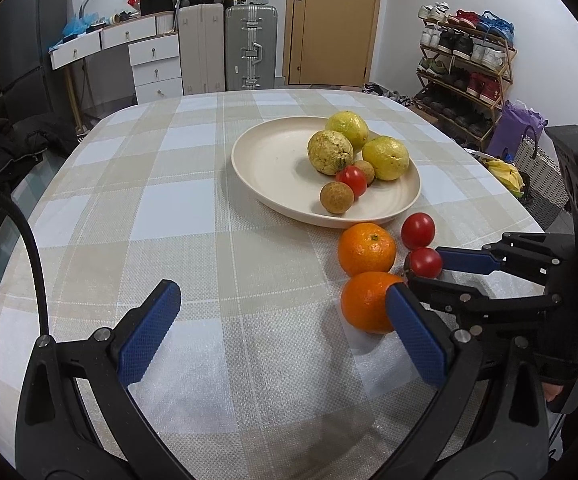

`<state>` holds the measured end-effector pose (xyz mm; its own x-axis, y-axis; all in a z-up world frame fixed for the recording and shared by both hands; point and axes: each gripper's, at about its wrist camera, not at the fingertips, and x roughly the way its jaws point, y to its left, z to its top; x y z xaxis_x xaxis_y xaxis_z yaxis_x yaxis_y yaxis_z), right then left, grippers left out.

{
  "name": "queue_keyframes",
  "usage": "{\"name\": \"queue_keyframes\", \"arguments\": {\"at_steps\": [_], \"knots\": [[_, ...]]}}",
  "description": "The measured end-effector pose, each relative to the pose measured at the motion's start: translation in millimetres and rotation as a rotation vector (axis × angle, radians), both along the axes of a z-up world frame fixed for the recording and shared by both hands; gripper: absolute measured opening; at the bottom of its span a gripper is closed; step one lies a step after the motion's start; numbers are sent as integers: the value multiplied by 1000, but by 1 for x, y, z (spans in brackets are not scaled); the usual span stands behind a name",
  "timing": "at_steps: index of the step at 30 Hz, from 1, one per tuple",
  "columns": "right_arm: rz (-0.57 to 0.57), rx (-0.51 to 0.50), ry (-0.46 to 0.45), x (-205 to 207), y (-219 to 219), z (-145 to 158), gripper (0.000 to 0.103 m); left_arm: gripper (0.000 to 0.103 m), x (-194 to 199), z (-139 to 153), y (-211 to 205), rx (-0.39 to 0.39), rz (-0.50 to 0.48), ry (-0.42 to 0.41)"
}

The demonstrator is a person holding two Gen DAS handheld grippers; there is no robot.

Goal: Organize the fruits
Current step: 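Grasp an elongated red tomato with the right gripper while the left gripper grasps an orange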

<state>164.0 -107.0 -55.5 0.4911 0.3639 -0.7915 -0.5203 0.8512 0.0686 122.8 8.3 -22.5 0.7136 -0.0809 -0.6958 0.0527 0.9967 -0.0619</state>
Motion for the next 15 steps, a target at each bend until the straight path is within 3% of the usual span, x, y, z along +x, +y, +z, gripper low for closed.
{"name": "queue_keyframes", "arguments": {"at_steps": [11, 15], "knots": [[40, 31, -15, -3, -7, 7, 35, 102, 1, 0, 0, -1, -3, 2], [42, 46, -47, -5, -12, 17, 35, 102, 1, -3, -3, -34, -31, 18]]}}
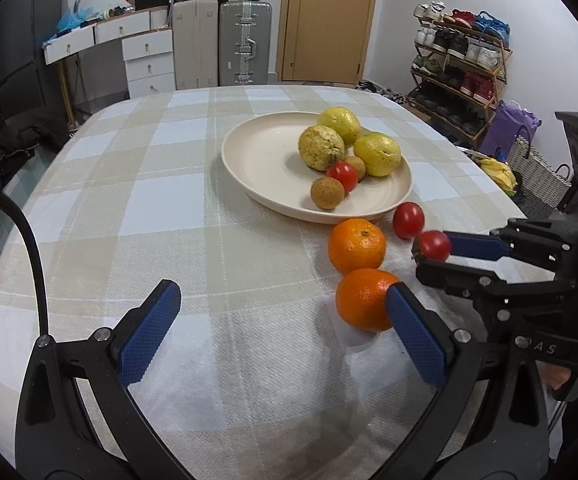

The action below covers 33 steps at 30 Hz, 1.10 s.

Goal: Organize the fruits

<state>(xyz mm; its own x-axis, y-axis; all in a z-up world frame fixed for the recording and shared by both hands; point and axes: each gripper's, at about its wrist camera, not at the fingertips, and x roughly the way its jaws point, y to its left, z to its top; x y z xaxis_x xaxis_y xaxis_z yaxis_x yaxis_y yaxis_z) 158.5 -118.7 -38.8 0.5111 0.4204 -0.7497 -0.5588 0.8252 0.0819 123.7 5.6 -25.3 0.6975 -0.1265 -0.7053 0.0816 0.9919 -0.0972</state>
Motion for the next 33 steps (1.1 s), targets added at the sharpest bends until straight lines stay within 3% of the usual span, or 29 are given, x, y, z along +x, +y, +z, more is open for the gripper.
{"name": "queue_keyframes", "arguments": {"at_steps": [19, 22, 24, 27, 30, 33], "knots": [[-29, 43, -12, 4, -16, 9, 35, 101, 0, -9, -22, -3, -110, 66], [-32, 50, -10, 5, -19, 9, 35, 92, 2, -11, -21, -26, -127, 81], [-32, 57, -11, 4, -19, 11, 35, 72, 4, -14, -21, -39, -144, 104], [-34, 62, -17, 3, -21, 13, 35, 55, 4, -17, -23, -46, -172, 123], [-34, 71, -21, 3, -22, 16, 35, 43, 2, -17, -27, -56, -209, 124], [-33, 71, -25, 2, -22, 17, 35, 39, 0, -17, -33, -37, -227, 122]]}}
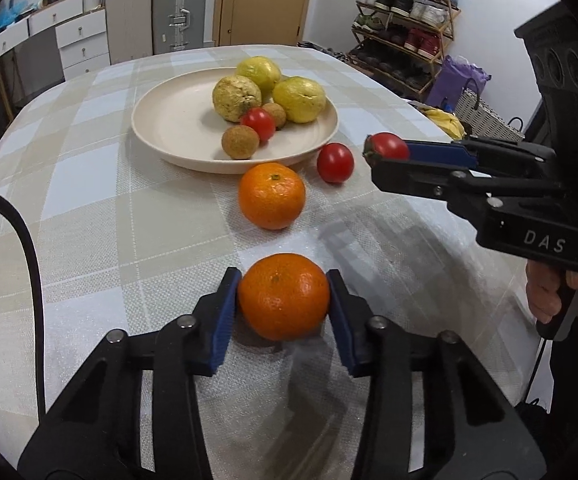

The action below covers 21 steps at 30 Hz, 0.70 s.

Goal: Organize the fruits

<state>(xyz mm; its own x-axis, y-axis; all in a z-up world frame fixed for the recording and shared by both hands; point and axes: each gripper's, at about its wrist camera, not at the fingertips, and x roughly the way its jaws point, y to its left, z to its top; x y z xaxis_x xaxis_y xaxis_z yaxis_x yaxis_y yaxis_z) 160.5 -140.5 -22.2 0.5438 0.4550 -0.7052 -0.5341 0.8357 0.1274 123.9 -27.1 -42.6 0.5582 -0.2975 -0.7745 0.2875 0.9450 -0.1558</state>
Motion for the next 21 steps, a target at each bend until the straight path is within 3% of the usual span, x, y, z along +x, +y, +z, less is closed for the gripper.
{"name": "queue_keyframes", "arguments": {"at_steps": [10, 21], "knots": [[-12, 17, -14, 3, -3, -2, 35, 39, -1, 9, 11, -32, 32, -43], [-38, 60, -46, 5, -13, 7, 34, 39, -2, 28, 35, -54, 132, -128]]}}
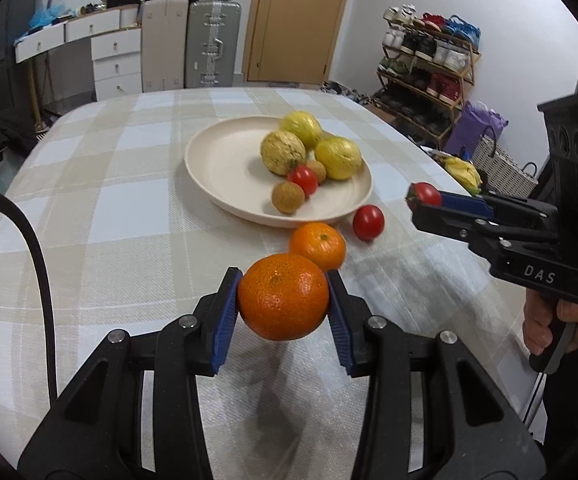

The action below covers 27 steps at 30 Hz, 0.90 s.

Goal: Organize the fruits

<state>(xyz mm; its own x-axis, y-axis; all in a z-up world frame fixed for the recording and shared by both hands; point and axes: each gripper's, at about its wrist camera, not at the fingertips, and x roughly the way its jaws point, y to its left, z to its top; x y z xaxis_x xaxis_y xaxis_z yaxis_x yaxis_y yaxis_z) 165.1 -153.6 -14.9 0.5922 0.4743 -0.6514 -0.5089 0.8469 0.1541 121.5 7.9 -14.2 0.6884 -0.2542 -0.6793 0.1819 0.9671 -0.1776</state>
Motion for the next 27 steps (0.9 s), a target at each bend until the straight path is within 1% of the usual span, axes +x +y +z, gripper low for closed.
{"name": "queue_keyframes", "arguments": {"at_steps": [6, 17, 20, 23, 25, 27], "knots": [[-12, 11, -12, 1, -5, 4, 34, 39, -2, 8, 9, -21, 27, -25], [-15, 12, -34, 1, -5, 7, 34, 39, 0, 8, 10, -26, 46, -32], [-15, 19, -34, 1, -5, 8, 34, 39, -1, 10, 9, -12, 49, -44], [-10, 23, -44, -2, -4, 11, 35, 39, -1, 13, 12, -19, 62, -53], [-14, 48, -28, -1, -6, 11, 34, 39, -1, 17, 14, -21, 68, -59], [-16, 36, -38, -2, -4, 12, 34, 39, -2, 21, 16, -24, 68, -74]]}}
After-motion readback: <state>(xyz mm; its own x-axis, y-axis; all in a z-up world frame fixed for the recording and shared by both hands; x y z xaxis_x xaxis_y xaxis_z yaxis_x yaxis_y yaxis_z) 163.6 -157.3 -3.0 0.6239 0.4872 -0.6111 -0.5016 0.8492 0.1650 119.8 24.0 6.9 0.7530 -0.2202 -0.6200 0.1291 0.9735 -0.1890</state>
